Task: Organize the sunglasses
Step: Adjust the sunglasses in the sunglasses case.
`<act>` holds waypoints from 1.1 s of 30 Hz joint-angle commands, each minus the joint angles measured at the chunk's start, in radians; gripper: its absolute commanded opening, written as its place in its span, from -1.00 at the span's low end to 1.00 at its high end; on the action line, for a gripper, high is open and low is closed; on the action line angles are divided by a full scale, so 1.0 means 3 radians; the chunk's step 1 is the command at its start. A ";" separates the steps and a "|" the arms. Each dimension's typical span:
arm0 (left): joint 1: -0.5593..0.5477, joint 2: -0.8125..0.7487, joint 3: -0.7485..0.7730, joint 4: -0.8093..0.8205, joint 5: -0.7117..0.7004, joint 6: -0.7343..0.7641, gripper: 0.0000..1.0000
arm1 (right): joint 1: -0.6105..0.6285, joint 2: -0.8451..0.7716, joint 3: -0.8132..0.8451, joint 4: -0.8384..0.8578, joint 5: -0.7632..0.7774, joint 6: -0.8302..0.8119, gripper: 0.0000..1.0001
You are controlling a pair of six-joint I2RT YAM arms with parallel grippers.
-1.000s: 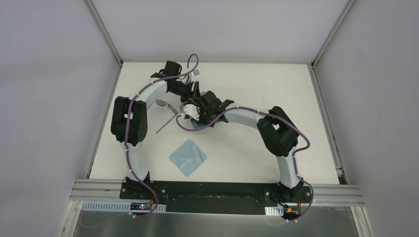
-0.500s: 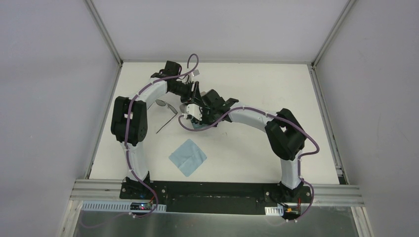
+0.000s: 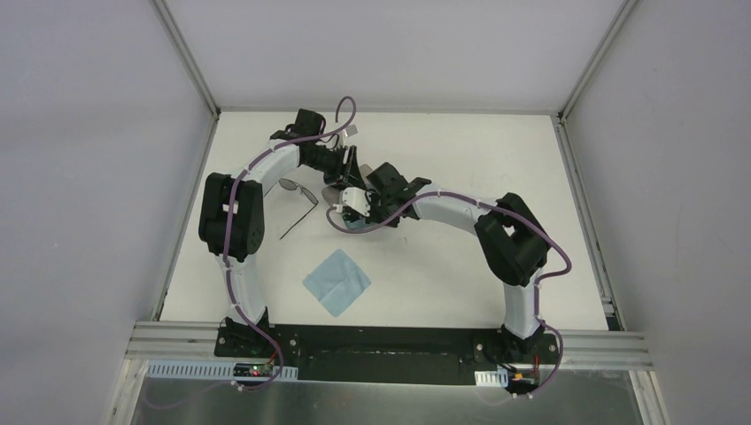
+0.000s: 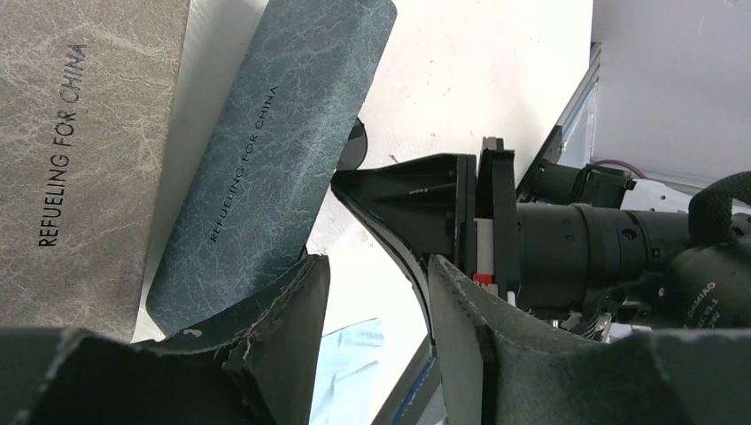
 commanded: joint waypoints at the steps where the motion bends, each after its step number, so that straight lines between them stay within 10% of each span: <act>1: -0.0021 -0.0124 0.0035 0.0055 0.0071 0.0057 -0.06 | -0.0068 -0.0164 0.0046 0.0027 0.0047 -0.0050 -1.00; 33: -0.0046 -0.0023 0.0088 0.0054 0.0117 0.0080 -0.10 | -0.0112 0.0099 0.0043 0.0518 0.0743 0.0087 -1.00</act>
